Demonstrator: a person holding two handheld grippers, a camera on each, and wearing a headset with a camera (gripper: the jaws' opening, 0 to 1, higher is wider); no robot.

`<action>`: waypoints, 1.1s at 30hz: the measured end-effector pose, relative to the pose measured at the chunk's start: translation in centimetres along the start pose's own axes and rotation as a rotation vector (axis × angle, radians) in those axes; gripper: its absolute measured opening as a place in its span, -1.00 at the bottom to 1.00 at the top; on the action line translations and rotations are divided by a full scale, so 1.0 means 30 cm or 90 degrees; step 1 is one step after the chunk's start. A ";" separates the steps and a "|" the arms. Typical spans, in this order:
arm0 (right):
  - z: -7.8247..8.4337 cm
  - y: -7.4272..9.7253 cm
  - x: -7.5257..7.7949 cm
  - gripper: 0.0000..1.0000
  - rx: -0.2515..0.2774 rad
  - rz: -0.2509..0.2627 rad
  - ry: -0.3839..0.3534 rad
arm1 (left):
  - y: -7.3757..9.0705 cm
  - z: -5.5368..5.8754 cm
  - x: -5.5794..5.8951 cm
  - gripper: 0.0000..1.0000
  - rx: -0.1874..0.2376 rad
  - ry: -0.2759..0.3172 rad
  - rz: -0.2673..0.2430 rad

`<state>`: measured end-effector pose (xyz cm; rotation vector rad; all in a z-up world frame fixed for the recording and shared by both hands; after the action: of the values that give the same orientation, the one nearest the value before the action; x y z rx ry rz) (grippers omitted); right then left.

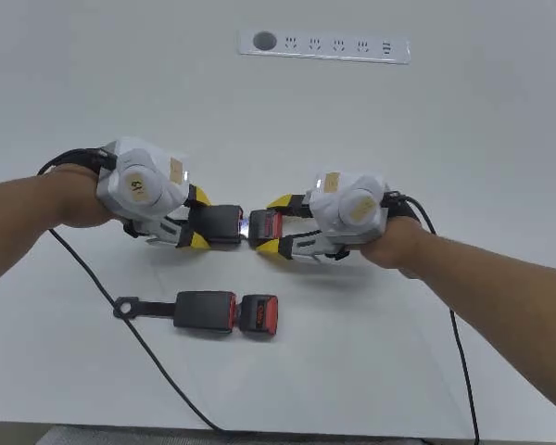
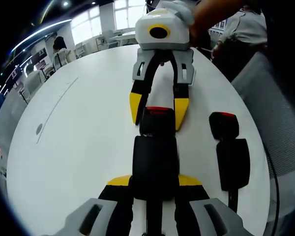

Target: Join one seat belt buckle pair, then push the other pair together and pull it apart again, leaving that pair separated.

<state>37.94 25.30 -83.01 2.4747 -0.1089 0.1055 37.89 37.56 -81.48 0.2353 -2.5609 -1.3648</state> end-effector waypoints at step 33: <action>-0.002 -0.001 0.005 -0.29 -0.004 -0.003 0.007 | 0.001 0.000 -0.001 -0.34 0.006 0.002 0.002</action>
<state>38.10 25.36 -82.98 2.4680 -0.0997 0.1161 37.91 37.58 -81.47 0.2352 -2.5650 -1.3515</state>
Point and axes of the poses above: the centre of the closed fingertips' face, and the gripper's own axes: y roughly backward along the fingers, x roughly to its right, z roughly out of its underside, the point moved 5 cm from there along y, roughly backward along the fingers, and after that the axes turned 13 degrees about y, right-handed, at the moved point
